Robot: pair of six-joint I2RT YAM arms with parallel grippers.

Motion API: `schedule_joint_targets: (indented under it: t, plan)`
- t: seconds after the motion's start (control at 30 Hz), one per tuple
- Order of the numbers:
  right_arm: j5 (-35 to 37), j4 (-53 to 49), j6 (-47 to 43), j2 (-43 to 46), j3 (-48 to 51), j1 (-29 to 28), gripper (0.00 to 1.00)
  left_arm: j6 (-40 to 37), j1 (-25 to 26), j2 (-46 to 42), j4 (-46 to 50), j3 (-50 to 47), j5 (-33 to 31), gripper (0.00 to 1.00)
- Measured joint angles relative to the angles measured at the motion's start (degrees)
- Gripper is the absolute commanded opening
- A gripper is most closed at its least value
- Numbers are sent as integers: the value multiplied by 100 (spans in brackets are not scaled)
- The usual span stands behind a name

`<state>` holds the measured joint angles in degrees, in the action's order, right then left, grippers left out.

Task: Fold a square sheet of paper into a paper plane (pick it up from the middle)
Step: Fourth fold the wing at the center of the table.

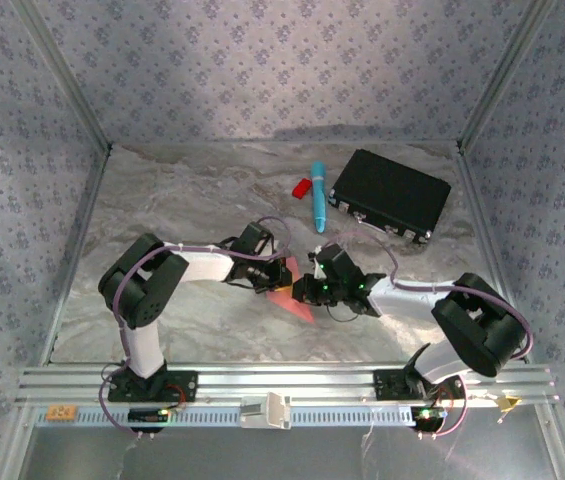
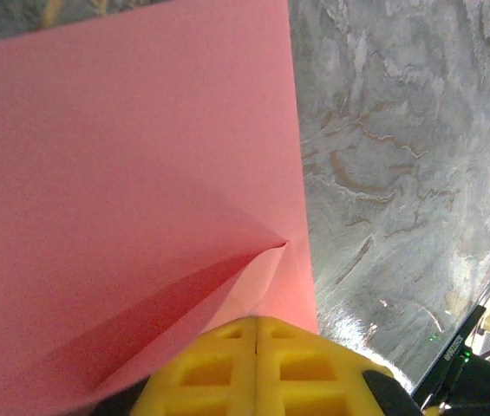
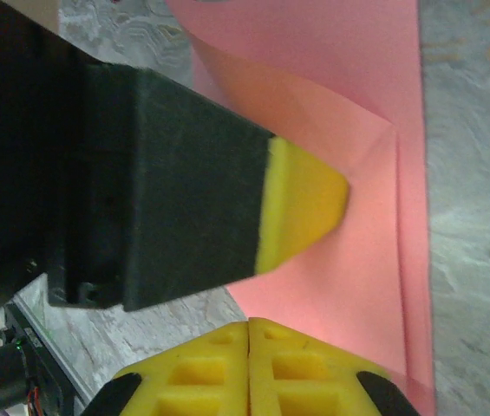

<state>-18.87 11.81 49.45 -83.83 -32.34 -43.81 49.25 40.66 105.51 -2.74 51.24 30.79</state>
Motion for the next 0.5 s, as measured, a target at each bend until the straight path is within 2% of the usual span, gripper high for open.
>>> schedule_joint_targets:
  t: [0.27,0.5]
  plan:
    - [37,-2,11,-614,-11,-9,4,-20,0,0,0,0,2,5]
    - [22,424,138,-605,208,-9,1,-70,-2,-9,81,55,-4,11]
